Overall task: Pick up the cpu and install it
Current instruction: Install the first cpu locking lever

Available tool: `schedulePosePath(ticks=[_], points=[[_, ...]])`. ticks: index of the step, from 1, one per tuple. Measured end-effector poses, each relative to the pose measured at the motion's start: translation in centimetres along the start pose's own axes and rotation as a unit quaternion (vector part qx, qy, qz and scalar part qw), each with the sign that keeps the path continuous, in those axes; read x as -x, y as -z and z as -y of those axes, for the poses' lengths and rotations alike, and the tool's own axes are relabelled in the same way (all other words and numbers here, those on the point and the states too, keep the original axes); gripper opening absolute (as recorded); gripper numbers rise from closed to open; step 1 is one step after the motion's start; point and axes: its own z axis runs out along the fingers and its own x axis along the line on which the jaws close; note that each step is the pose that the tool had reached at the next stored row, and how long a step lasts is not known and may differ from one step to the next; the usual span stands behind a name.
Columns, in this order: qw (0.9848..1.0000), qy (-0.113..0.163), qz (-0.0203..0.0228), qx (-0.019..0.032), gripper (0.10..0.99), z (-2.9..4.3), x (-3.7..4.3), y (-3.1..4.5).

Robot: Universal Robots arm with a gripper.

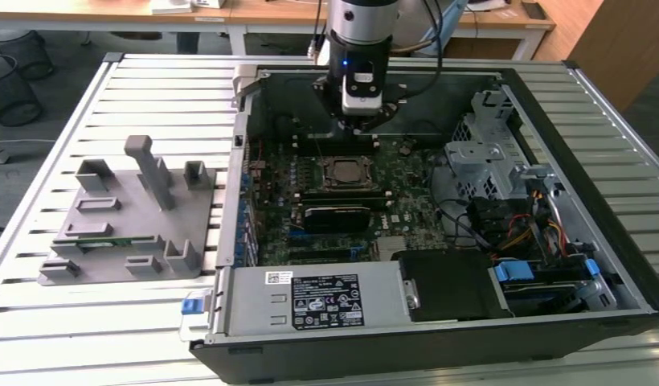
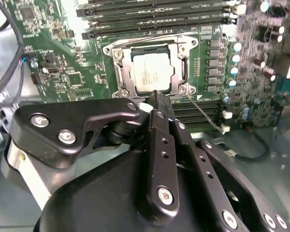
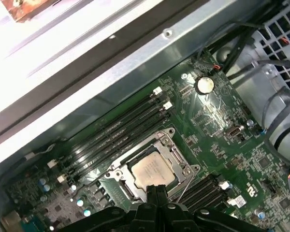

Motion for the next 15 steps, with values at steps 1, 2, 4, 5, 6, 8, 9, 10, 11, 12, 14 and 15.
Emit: schedulePosePath(ticks=[1, 2, 4, 5, 6, 8, 9, 10, 11, 12, 14, 15], points=[[1.0000, 0.006, 0.0005, -0.0011, 0.106, 0.00, 0.00, -0.04], [0.9999, 0.012, 0.0009, -0.0024, 0.106, 0.00, 0.00, -0.06], [0.9997, 0.024, 0.0014, -0.0039, 0.106, 0.00, 0.00, -0.09], [0.9995, 0.030, 0.0016, -0.0043, 0.106, 0.00, 0.00, -0.11], [0.9993, 0.036, 0.0019, -0.0049, 0.106, 0.00, 0.00, -0.12], [0.9988, 0.049, 0.0024, -0.0058, 0.106, 0.00, 0.00, -0.18], [0.9983, 0.057, 0.0026, -0.0061, 0.106, 0.00, 0.00, -0.20], [0.9978, 0.066, 0.0028, -0.0064, 0.106, 0.01, 0.00, -0.21], [0.9971, 0.075, 0.0029, -0.0066, 0.106, 0.01, 0.00, -0.22], [0.9964, 0.084, 0.0030, -0.0065, 0.106, 0.01, 0.00, -0.24], [0.9948, 0.102, 0.0034, -0.0069, 0.106, 0.00, 0.00, -0.27], [0.9938, 0.111, 0.0035, -0.0071, 0.106, 0.01, 0.00, -0.28]])
